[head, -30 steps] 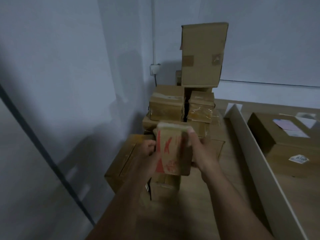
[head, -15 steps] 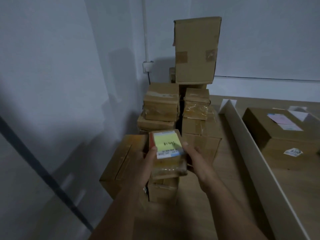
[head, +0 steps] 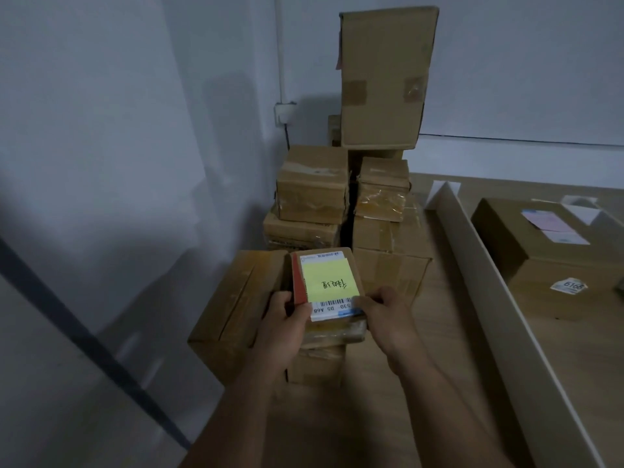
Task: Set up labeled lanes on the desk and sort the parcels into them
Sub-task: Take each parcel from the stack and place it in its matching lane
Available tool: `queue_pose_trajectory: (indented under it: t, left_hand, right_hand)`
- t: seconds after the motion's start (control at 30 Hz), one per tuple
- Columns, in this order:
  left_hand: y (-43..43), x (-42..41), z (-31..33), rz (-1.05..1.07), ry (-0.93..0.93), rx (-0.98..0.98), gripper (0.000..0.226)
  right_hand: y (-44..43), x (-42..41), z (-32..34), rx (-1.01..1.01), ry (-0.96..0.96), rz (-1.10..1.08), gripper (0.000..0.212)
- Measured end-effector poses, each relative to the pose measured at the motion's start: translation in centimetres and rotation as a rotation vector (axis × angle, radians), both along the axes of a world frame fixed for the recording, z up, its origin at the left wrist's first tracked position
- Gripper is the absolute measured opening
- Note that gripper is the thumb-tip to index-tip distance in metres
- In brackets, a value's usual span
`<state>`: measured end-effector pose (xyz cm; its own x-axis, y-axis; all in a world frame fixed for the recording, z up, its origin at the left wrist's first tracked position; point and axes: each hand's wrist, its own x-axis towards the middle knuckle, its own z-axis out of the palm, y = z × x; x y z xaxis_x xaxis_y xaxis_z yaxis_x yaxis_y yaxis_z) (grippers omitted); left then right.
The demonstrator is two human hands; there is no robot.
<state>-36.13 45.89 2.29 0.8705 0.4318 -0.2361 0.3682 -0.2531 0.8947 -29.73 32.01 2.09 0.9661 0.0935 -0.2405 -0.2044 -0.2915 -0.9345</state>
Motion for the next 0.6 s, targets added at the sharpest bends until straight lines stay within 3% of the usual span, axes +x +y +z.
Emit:
queue_pose_trajectory:
  t: [0.37, 0.6]
  left_hand:
    - [-6.8, 1.0, -0.5, -0.147, -0.116, -0.071, 0.023]
    - [-12.8, -0.6, -6.0, -0.314, -0.009, -0.082, 0.014]
  right_hand:
    - [-7.5, -1.8, 0.3, -0.023, -0.080, -0.221, 0.013]
    - [-13.6, -4.7, -5.0, -0.108, 0.067, -0.373, 0.010]
